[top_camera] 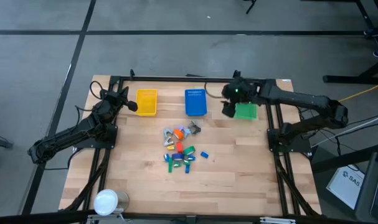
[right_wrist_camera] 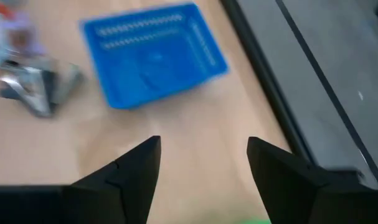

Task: Pick and place Stapler, Stapler remover, tape
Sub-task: Put the green tape into the green basket

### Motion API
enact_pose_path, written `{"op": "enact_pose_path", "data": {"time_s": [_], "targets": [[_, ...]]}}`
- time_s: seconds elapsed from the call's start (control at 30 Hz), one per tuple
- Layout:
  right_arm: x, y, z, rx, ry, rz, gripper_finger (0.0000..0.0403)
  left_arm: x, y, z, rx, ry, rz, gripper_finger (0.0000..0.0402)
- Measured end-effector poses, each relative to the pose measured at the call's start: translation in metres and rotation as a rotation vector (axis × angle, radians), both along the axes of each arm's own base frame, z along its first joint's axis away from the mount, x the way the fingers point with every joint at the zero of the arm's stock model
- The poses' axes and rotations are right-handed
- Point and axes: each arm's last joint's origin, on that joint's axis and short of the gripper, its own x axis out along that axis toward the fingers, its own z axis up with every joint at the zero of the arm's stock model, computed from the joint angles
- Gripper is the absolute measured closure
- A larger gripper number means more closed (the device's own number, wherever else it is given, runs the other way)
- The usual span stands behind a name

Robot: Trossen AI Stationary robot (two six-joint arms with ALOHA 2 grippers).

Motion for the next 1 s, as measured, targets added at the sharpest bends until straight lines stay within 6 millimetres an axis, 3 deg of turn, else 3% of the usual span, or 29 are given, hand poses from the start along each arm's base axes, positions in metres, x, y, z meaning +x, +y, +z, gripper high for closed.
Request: {"op": "enact_pose_path", "data": {"time_s": [0.3,0.77,1.0], "targets": [[0.019,0.052,0.006,-0.015,-0.088,0.201,0.016,0.0,0.0,0.0,0.0,0.0,0.0,0.04],[0.028,0.115,0.012,0.045,-0.205,0.381,0.016,0.0,0.0,0.0,0.0,0.0,0.0,0.04],[0.043,0.14,0.0,0.065,-0.236,0.448,0.016,0.0,0.0,0.0,0.0,0.0,0.0,0.04]]}}
